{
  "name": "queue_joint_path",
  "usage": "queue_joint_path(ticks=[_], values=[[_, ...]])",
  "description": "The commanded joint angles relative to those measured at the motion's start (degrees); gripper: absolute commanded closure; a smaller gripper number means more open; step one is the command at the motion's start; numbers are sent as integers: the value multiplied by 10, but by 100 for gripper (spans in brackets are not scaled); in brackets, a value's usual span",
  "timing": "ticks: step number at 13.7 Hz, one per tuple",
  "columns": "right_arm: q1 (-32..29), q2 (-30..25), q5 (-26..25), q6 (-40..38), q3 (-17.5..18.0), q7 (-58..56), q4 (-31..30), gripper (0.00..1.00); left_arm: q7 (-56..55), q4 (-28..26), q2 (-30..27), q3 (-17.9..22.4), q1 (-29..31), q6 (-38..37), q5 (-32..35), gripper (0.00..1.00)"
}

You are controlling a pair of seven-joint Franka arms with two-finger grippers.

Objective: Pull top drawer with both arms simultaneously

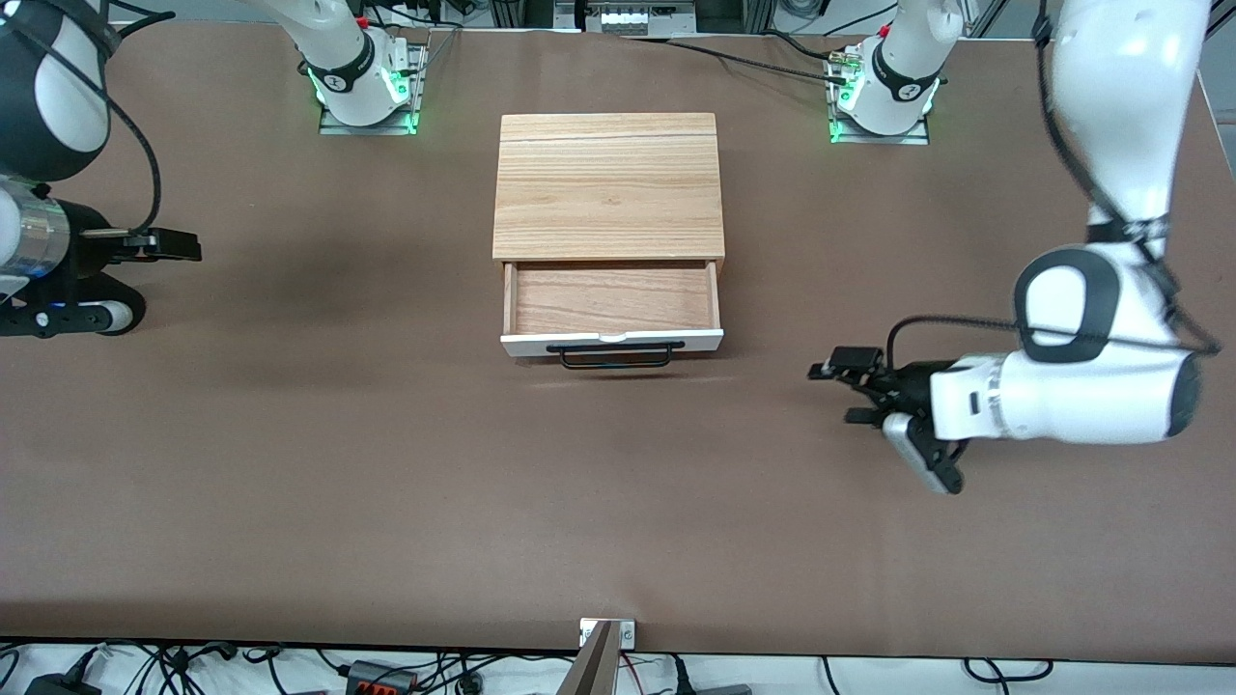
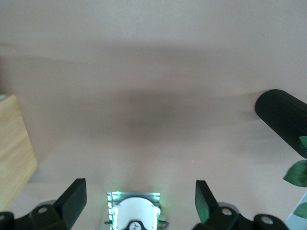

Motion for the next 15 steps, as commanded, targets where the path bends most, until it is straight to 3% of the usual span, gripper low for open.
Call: queue_joint_path(ticks=[1, 4, 8, 11, 13, 15], values=[[-94, -68, -14, 89, 120, 28, -92, 0, -51, -12, -56, 2, 10, -40, 74, 0], [-174, -129, -14, 184, 185, 21, -187, 0, -77, -12, -106, 1, 15, -53, 165, 0], [-263, -172, -12, 195, 246, 22, -186, 0, -141, -9, -137, 3, 16, -102, 227, 0], [-271, -177, -11, 185, 252, 24, -186, 0, -215, -23, -168, 5, 15, -98, 249, 0], [-266, -172, -11, 180, 251, 26, -180, 0, -330, -52, -180, -19, -2, -94, 314, 0], [-264, -172, -13, 179, 251, 28, -179, 0, -362, -56, -190, -49, -10, -94, 359, 0]])
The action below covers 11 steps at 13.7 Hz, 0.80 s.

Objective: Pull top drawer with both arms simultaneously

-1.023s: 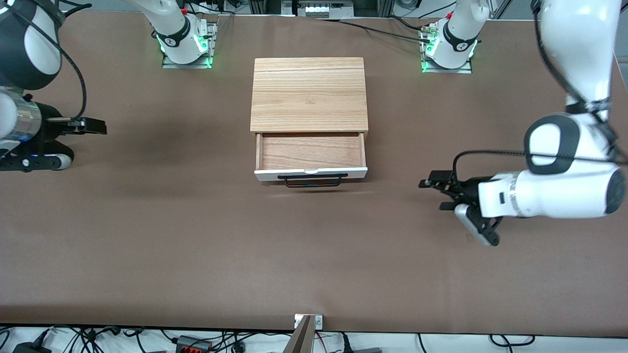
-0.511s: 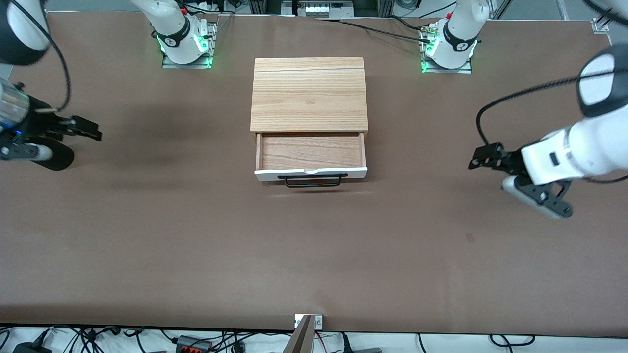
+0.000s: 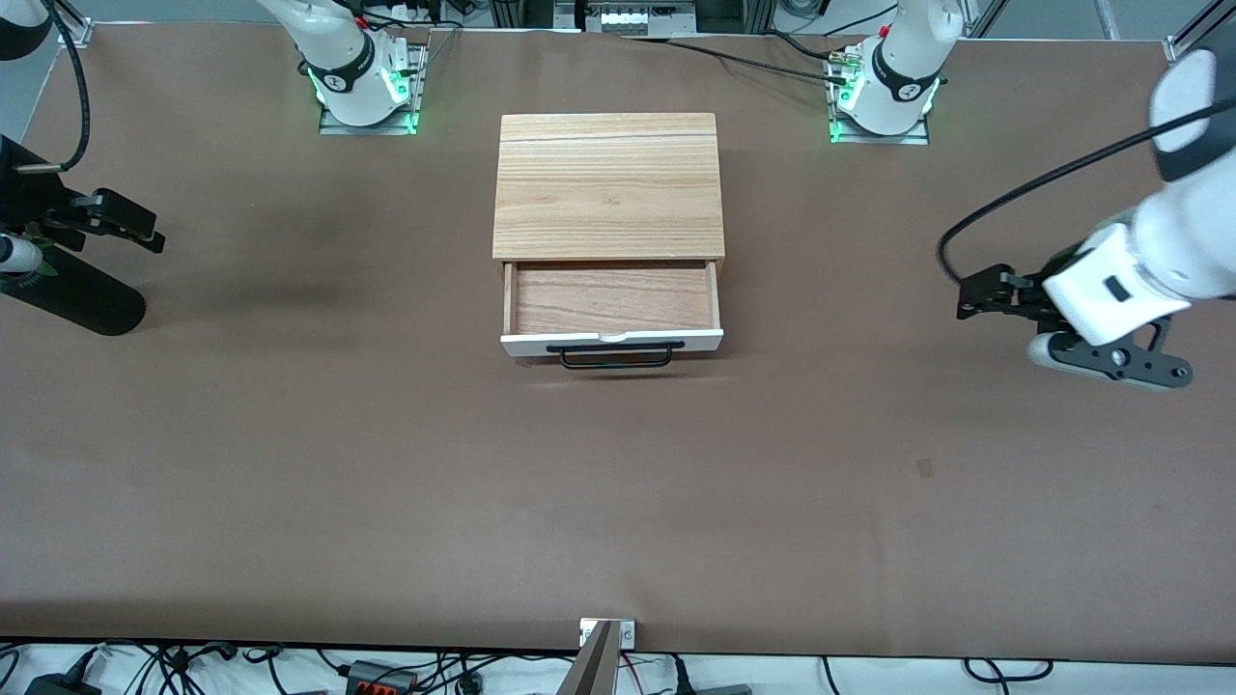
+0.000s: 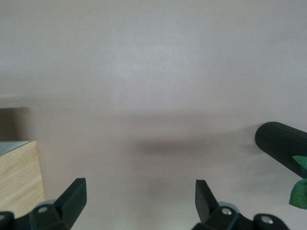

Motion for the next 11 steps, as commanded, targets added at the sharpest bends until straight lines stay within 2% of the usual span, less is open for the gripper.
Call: queue_joint_path(ticks=[1, 3, 8, 9, 11], values=[[-7, -7, -6, 1, 12, 8, -5, 0, -42, -33, -32, -24, -9, 4, 40, 0], [-8, -7, -3, 0, 11, 9, -5, 0, -43, -41, -43, -26, -8, 2, 34, 0], [-8, -7, 3, 2, 11, 42, -5, 0, -33, -135, -97, -25, 7, 54, 4, 0], [-5, -7, 2, 1, 12, 66, -5, 0, -24, -159, -111, -24, 7, 72, -1, 0], [2, -7, -1, 1, 11, 66, -5, 0, 8, -249, -172, -15, 5, 135, -6, 0]])
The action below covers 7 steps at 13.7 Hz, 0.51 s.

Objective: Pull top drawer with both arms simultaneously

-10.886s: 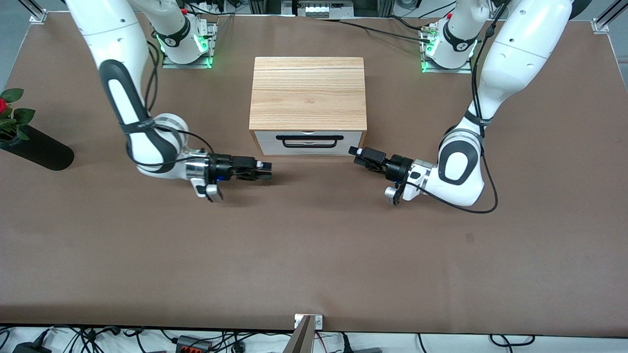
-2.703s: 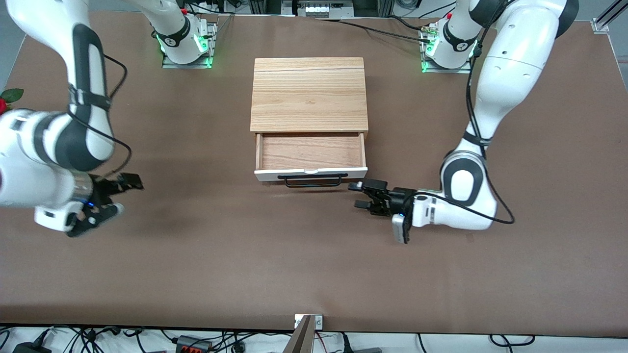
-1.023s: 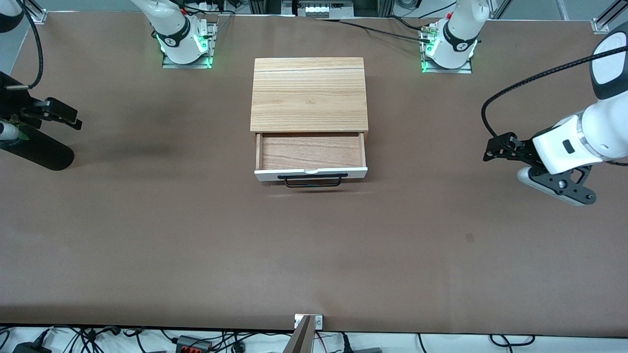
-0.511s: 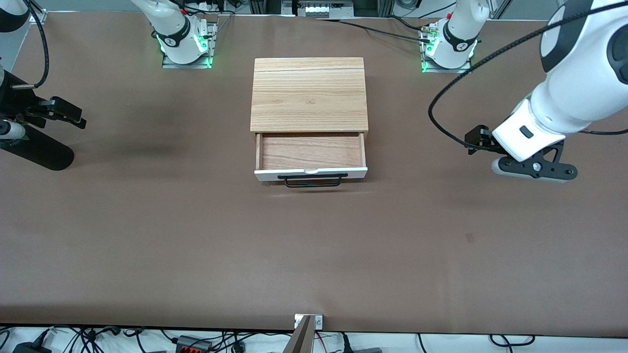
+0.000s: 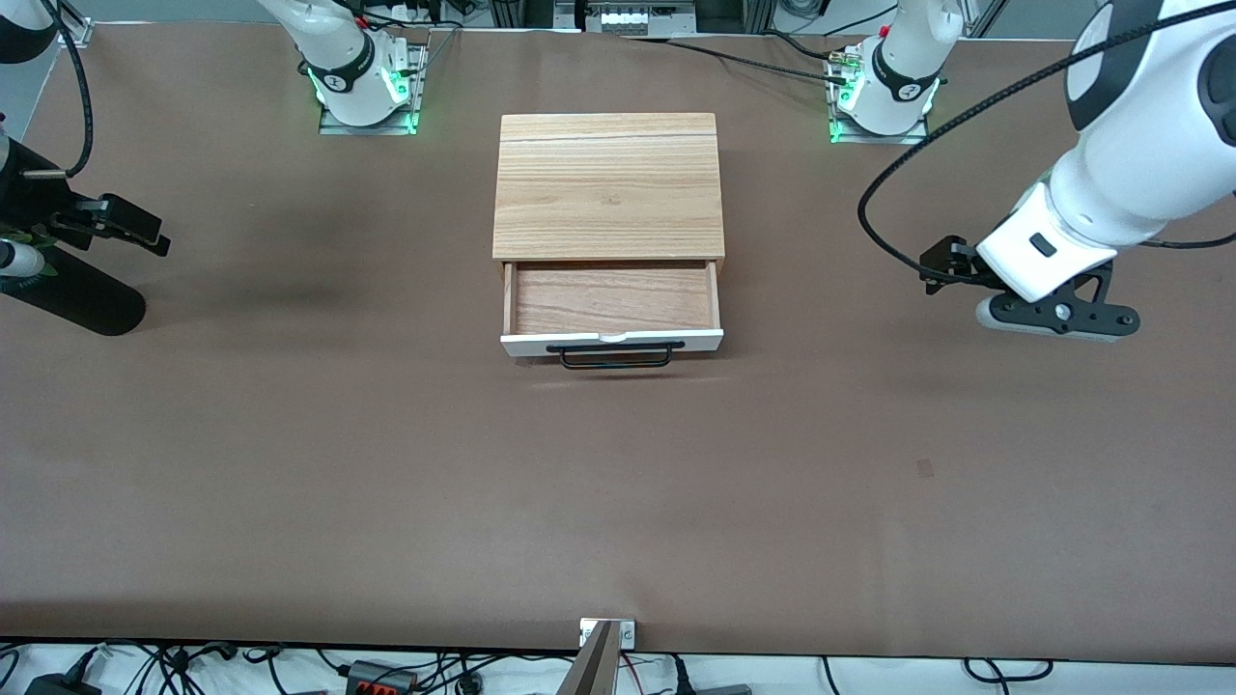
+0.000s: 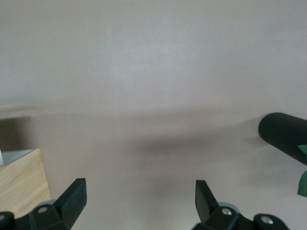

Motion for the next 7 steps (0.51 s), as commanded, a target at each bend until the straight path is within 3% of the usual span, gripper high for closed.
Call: queue_joint_path(ticks=[1, 3, 7], values=[[0, -6, -2, -2, 7, 11, -2, 0, 55, -148, -107, 12, 4, 72, -25, 0], [1, -7, -2, -5, 8, 10, -1, 0, 58, -189, -132, 31, 3, 84, -63, 0], [4, -3, -2, -2, 7, 11, 5, 0, 19, -191, -131, 32, 10, 85, -63, 0]])
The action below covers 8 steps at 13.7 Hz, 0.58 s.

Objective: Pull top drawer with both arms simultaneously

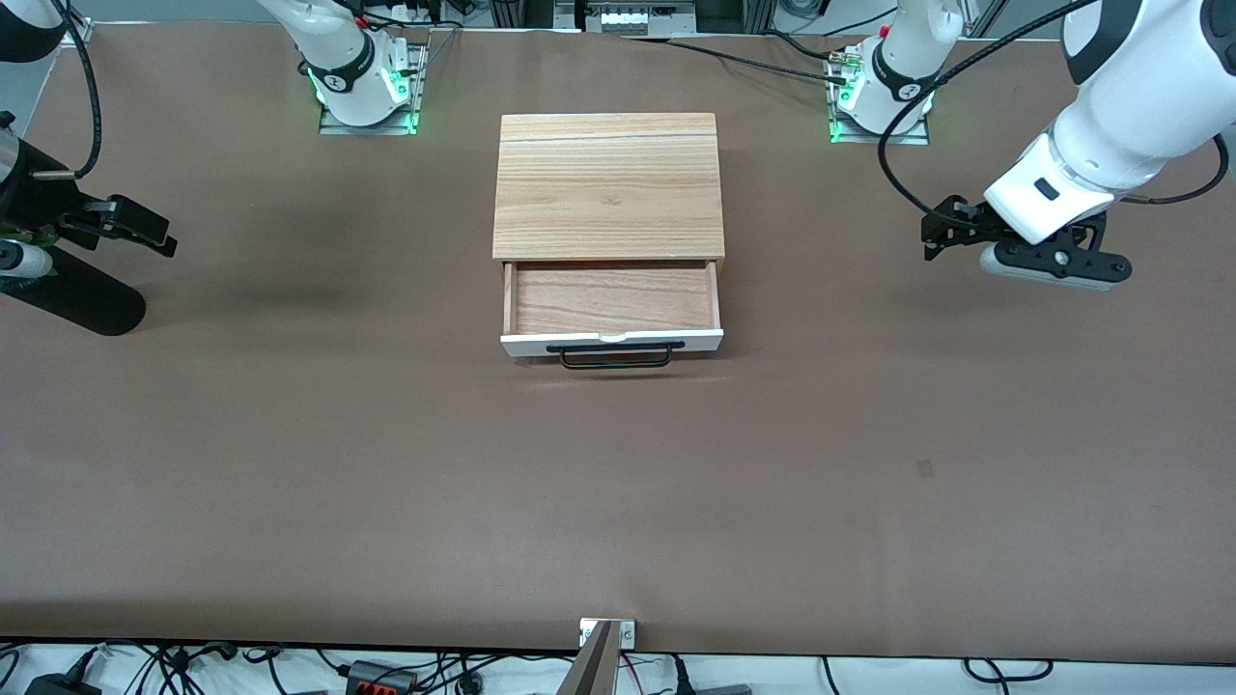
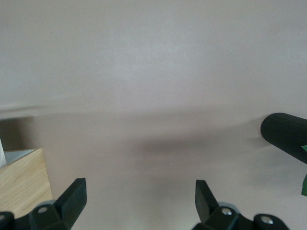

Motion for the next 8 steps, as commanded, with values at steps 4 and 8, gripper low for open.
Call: queue_joint_path(ticks=[4, 8], values=[[5, 1, -3, -3, 4, 9, 8, 0, -45, -12, -12, -1, 6, -11, -9, 0], [5, 2, -4, -3, 4, 8, 8, 0, -53, 5, -4, 5, 6, -19, -17, 0]])
